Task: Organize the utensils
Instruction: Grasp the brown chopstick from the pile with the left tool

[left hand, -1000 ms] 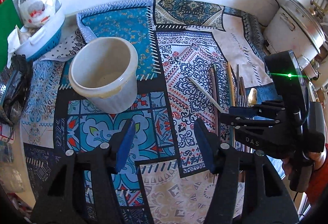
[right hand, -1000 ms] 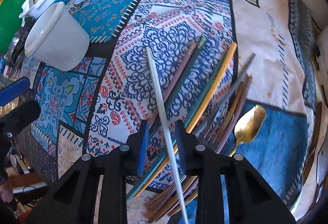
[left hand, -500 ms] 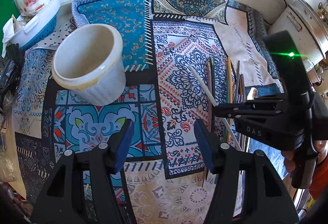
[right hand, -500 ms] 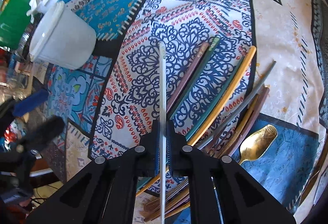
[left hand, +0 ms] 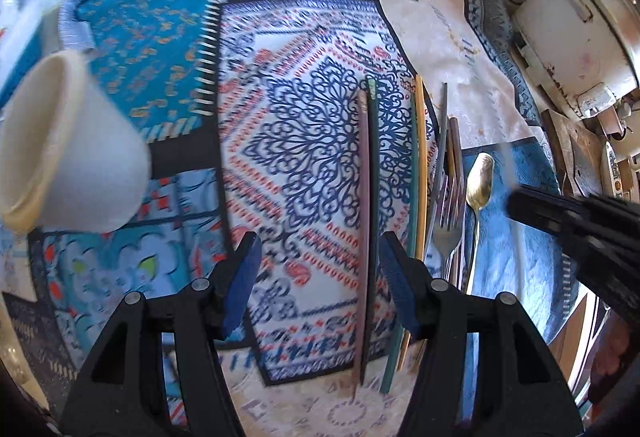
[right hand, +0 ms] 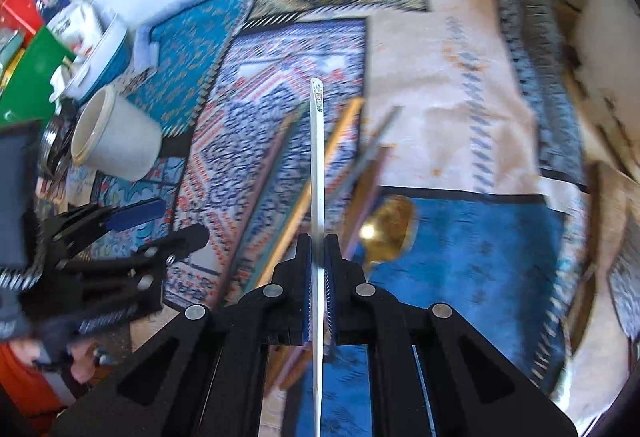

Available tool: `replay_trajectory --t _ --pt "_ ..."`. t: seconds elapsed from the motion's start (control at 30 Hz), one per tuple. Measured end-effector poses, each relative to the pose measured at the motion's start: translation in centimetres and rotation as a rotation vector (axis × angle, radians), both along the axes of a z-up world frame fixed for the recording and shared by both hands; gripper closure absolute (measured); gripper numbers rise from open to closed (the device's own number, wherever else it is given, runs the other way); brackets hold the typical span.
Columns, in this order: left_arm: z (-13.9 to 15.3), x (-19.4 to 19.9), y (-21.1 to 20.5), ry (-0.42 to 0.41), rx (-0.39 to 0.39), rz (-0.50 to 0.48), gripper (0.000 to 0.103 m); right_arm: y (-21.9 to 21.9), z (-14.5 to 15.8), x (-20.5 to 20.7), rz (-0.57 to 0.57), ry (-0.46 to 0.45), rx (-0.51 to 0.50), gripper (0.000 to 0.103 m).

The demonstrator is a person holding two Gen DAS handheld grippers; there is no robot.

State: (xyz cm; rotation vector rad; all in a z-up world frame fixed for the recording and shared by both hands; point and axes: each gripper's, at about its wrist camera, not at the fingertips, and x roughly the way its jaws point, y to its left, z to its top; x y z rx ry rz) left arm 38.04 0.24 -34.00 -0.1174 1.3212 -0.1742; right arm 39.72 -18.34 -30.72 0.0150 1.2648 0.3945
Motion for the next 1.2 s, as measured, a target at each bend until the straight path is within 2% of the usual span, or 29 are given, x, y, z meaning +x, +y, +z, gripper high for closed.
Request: replay_trajectory --t 0.07,0.17,0.4,0.57,0.67,0.7,0.73,0.97,1.07,1.13,1.2 --pt "-0.8 0.8 -0.5 0.022 0.011 -0.003 0.044 -1.1 0.4 -0.2 -0.027 -0.009 0.01 0.097" --pt "-1.5 1.4 -1.2 0.041 0.035 -0.015 0.055 -1.6 0.4 -0.6 -0.063 -0.011 0.03 0.097" --pt "-1.5 1.8 -2.5 0.028 0.065 -0.037 0.058 -2.6 0.7 -0.9 -0.087 -0.021 0.044 0.097" --pt "-1.8 2.8 -2.9 0.012 0.064 -0.023 0.065 -2.7 1.0 -0.8 -0.081 -0.036 0.054 0.097" --pt "-1.9 3.8 -2.9 0.017 0.069 0.001 0.074 -2.6 1.0 -0.7 -0.074 -0.041 0.059 0.097" --pt "-1.9 4.1 -3.0 0.011 0.096 0.001 0.082 -2.5 1.1 -0.7 -0.072 -0.043 0.063 0.097" --pt "-2.0 4.4 -3.2 0.007 0.116 -0.008 0.084 -2.5 1.1 -0.7 -0.07 -0.044 0.066 0.097" --pt "-2.3 4.6 -4.6 -0.021 0.189 -0.067 0.084 -2.7 1.2 -0.8 -0.07 -0.057 0.065 0.097" --pt "-2.5 4.6 -5.1 -0.044 0.182 -0.073 0.087 -2.9 1.2 -0.9 -0.078 -0.059 0.066 0.097" --pt "-2.5 4.8 -5.0 -0.045 0.178 -0.072 0.098 -3.1 1.4 -0.9 -0.084 -0.065 0.069 0.097" --pt "-2.4 5.1 -4.8 -0.031 0.144 -0.071 0.099 -3.2 1.6 -1.0 -0.09 -0.075 0.072 0.097"
